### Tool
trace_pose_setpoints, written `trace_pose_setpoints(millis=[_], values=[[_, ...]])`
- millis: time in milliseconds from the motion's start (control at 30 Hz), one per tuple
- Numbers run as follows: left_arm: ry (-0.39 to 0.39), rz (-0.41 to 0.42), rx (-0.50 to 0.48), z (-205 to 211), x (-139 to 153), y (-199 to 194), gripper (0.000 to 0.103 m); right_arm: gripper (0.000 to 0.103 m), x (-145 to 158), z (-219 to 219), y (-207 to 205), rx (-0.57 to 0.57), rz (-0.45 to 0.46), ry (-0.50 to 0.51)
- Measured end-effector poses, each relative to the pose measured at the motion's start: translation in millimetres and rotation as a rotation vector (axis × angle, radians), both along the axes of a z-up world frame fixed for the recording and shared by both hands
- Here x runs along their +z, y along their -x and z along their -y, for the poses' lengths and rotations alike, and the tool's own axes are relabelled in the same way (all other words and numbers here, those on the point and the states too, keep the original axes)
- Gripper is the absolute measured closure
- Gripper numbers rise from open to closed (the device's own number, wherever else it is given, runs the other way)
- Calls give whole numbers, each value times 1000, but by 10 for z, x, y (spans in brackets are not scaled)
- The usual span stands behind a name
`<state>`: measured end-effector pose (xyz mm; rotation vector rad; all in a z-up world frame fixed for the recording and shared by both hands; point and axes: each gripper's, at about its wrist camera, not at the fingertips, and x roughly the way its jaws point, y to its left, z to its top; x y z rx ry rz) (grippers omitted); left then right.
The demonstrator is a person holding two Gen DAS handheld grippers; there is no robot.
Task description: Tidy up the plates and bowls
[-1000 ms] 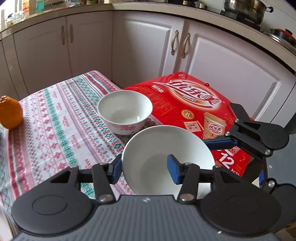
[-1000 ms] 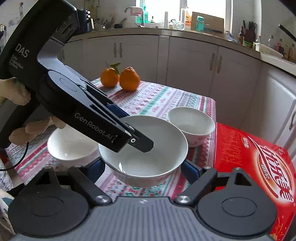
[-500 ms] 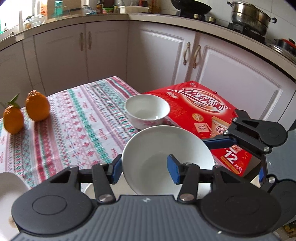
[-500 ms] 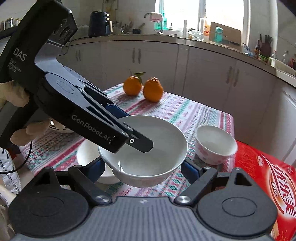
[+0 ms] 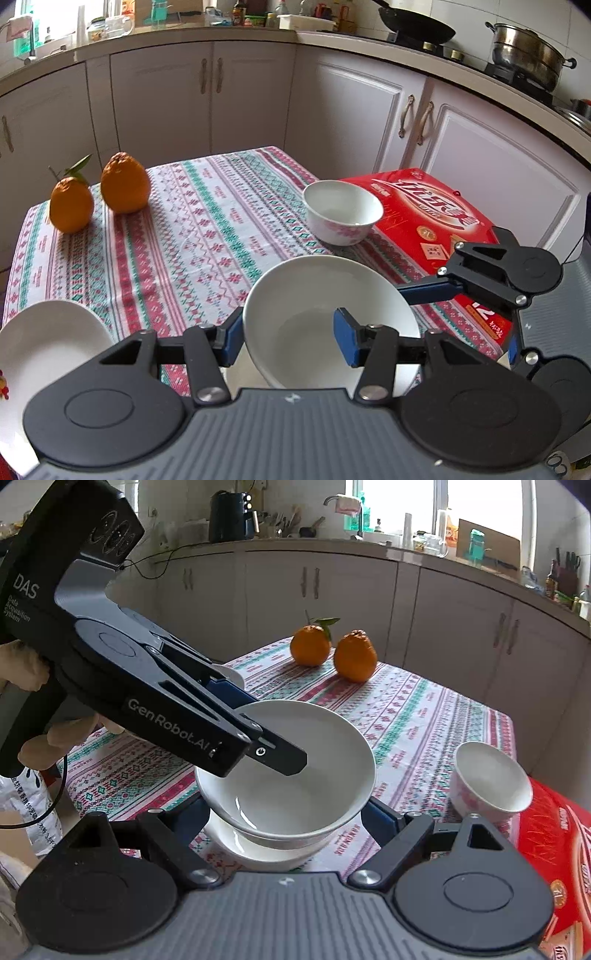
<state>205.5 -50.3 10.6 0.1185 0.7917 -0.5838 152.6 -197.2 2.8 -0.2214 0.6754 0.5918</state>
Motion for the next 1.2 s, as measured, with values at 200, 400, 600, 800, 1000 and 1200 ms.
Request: trace_pose_setpoints(millis=[200, 400, 600, 800, 1000, 1200], values=[[11, -20, 11, -103, -87, -20, 53, 11, -86, -98, -48, 12, -30, 9], [11, -42, 11, -140, -182, -54, 53, 11, -176, -141, -99, 15, -61, 18], [16, -57, 7, -133, -259, -85, 53, 11, -220, -134, -128, 9, -81, 19], [18, -62, 4, -125, -307, -107, 53, 11, -241, -113, -145, 5, -95, 13], [22, -51, -5, -125, -316, -98, 53, 11, -247, -110, -159, 3, -100, 17], [13, -34, -11, -112, -319, -73, 53, 11, -249, -109, -170, 7, -104, 18]])
